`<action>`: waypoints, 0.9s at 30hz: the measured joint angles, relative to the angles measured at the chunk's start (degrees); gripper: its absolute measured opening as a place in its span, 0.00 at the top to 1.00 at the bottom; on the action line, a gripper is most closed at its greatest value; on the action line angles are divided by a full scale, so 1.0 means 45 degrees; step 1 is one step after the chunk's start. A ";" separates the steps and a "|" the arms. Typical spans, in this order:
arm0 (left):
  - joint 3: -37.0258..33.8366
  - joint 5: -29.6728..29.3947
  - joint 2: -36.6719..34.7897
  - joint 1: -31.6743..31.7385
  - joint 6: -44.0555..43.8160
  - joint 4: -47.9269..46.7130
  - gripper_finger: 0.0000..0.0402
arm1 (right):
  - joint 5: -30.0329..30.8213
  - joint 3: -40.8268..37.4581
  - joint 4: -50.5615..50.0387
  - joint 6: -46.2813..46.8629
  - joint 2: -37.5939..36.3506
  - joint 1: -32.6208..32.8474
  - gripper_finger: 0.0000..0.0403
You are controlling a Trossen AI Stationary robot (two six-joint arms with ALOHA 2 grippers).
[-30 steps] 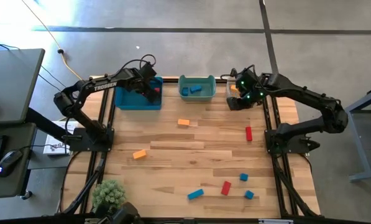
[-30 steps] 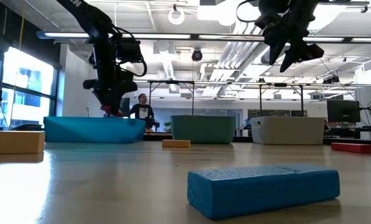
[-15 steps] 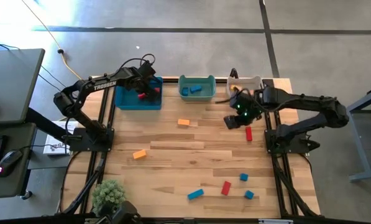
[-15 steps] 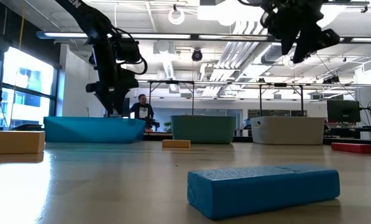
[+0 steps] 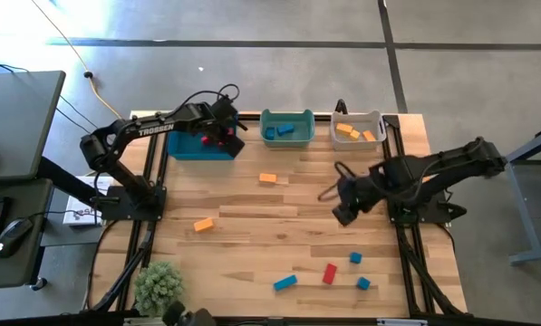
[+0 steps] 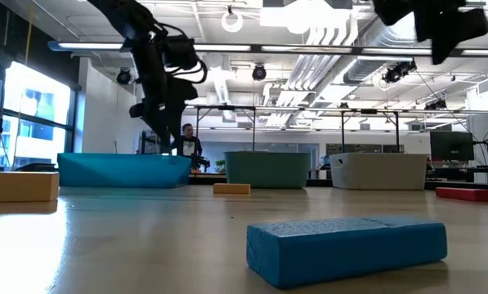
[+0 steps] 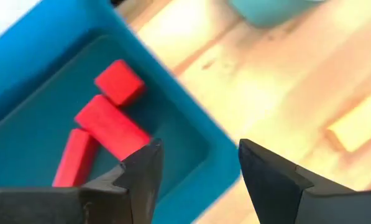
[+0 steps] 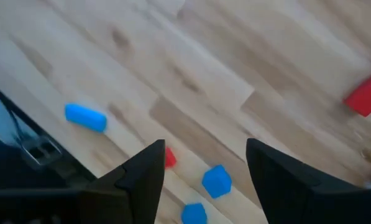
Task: Sort & place blocks by color
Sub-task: Put the blue block into the green bin
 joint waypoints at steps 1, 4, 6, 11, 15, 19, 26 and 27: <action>0.0040 0.0006 0.0000 -0.0182 -0.0066 -0.0005 0.51 | 0.0015 0.0000 -0.0067 -0.0095 0.0073 0.0345 0.47; 0.0051 0.0006 0.0000 -0.0749 -0.0642 -0.0031 0.51 | 0.0031 0.0000 -0.0064 -0.0471 0.0466 0.1389 0.47; 0.0051 0.0006 0.0000 -0.1150 -0.0903 -0.0034 0.51 | 0.0039 -0.0005 -0.0056 -0.0898 0.0806 0.2085 0.47; 0.0051 0.0008 0.0000 -0.2190 -0.1131 -0.0034 0.51 | 0.0302 -0.0005 0.0124 -0.1561 0.1949 0.3666 0.47; 0.0051 0.0010 0.0000 -0.2959 -0.1649 -0.0034 0.51 | 0.0343 -0.0005 0.0310 -0.1759 0.2939 0.4652 0.47; 0.0051 0.0006 0.0000 -0.3659 -0.1675 -0.0034 0.51 | 0.0253 -0.0005 0.0300 -0.1769 0.3909 0.5356 0.47; 0.0051 0.0006 0.0000 -0.4486 -0.2038 -0.0034 0.51 | -0.0227 -0.0005 0.0459 -0.2306 0.5330 0.6078 0.47; 0.0051 0.0006 0.0000 -0.4567 -0.2038 -0.0034 0.51 | -0.0229 -0.0005 0.0524 -0.2402 0.5486 0.6136 0.47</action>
